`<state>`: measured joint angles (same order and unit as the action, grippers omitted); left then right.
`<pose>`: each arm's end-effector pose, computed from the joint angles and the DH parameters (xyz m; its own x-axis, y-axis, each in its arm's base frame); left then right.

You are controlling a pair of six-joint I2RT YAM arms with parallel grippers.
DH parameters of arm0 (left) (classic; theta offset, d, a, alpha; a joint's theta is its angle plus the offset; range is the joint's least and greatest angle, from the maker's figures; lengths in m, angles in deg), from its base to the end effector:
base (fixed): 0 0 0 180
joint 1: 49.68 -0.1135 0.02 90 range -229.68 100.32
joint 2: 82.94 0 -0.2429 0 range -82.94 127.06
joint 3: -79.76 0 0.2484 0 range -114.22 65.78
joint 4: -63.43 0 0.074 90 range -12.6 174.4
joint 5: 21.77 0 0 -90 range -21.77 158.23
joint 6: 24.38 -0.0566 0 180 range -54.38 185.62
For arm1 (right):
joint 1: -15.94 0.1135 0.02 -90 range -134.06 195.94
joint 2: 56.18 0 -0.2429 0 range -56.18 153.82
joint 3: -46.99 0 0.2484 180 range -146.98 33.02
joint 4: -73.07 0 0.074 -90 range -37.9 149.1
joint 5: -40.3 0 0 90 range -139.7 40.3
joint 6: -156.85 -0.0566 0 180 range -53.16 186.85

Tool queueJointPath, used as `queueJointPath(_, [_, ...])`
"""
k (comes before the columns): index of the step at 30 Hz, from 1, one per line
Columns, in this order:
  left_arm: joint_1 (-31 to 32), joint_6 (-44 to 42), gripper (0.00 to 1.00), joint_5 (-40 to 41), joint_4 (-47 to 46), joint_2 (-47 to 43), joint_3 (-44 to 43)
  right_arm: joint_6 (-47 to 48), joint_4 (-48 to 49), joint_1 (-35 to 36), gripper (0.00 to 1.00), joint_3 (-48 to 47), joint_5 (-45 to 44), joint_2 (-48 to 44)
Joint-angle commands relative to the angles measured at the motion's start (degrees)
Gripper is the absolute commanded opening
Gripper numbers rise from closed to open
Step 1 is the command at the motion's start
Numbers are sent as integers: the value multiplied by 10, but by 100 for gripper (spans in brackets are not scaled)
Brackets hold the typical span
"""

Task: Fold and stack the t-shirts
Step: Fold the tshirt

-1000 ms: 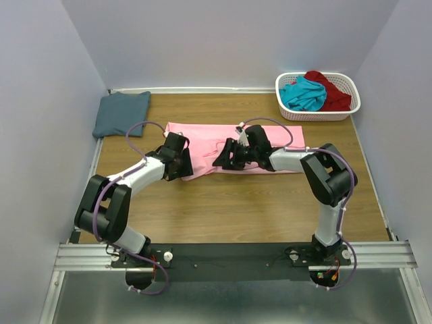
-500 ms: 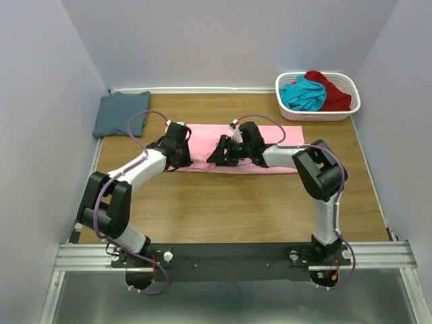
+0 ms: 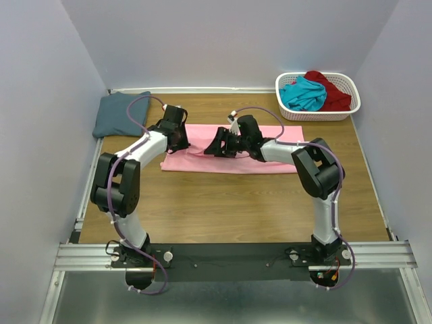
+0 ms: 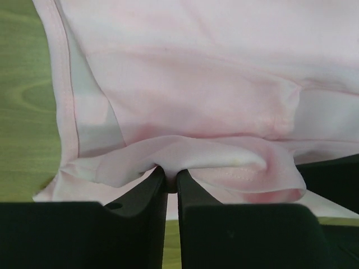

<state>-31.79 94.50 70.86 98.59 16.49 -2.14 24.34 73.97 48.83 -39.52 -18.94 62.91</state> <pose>0.3584 -0.1130 0.1745 -0.7982 -0.2493 -0.5484 -0.1200 0.9579 -0.2608 0.3636 0.2696 0.1276 -0.8874 0.1177 -0.4458 -0.3154 0.5504 0.7730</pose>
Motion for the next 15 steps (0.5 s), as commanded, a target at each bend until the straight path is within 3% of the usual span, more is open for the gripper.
queueJointPath(1, [-10, -14, 21, -20, -4, 30, -37, 50, -34, -7, 76, 5, -57, -34])
queueJointPath(7, [-23, -11, 30, -45, -12, 66, -72, 118, -77, -16, 76, 47, -134, -104])
queueJointPath(14, [-32, 0, 43, -58, -29, 93, -109, 172, -128, -73, 76, 101, -176, -170])
queueJointPath(15, [-35, 1, 50, -64, -37, 96, -113, 176, -133, -80, 76, 110, -186, -180])
